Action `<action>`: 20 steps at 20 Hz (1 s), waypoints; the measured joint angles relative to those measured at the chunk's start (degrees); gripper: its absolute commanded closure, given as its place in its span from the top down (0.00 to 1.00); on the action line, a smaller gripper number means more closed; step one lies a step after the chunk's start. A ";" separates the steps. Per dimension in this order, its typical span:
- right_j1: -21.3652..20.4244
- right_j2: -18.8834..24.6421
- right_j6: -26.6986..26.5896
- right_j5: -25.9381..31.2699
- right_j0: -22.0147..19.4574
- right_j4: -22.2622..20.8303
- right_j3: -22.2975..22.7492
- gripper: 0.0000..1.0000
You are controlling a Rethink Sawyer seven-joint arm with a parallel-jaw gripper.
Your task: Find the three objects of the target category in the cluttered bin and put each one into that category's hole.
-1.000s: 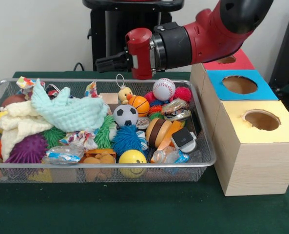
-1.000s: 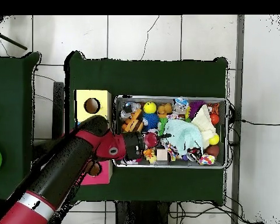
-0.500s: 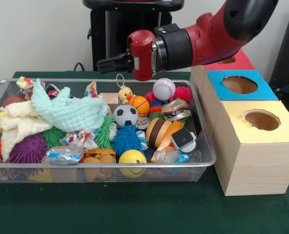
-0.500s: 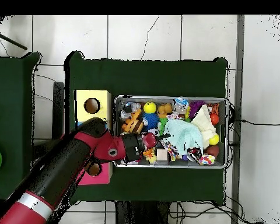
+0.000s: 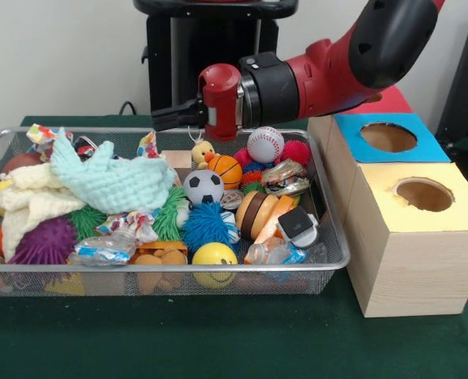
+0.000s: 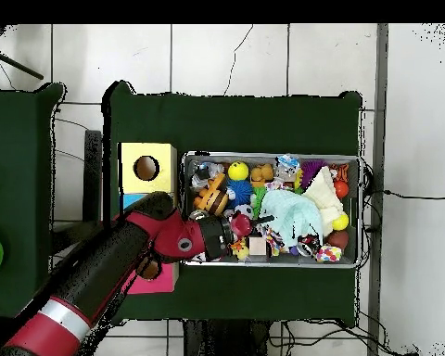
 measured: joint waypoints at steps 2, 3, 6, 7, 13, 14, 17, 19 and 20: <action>0.44 0.01 0.00 -0.01 0.30 0.03 0.28 0.00; 0.42 0.01 0.00 0.00 0.37 0.06 0.36 0.00; -0.09 -0.02 0.00 0.00 0.93 0.13 1.23 0.00; -0.41 -0.02 0.00 0.01 1.11 0.14 1.56 0.00; -5.30 -1.42 0.00 0.89 2.61 0.23 3.34 0.00; -6.12 -1.79 0.00 1.27 2.83 0.23 3.39 0.00; -9.59 -4.27 0.00 2.31 4.29 -0.76 3.49 0.00; -10.98 -5.56 0.00 2.30 5.19 -1.97 3.69 0.00; -11.65 -6.18 0.00 2.31 5.69 -2.76 3.84 0.00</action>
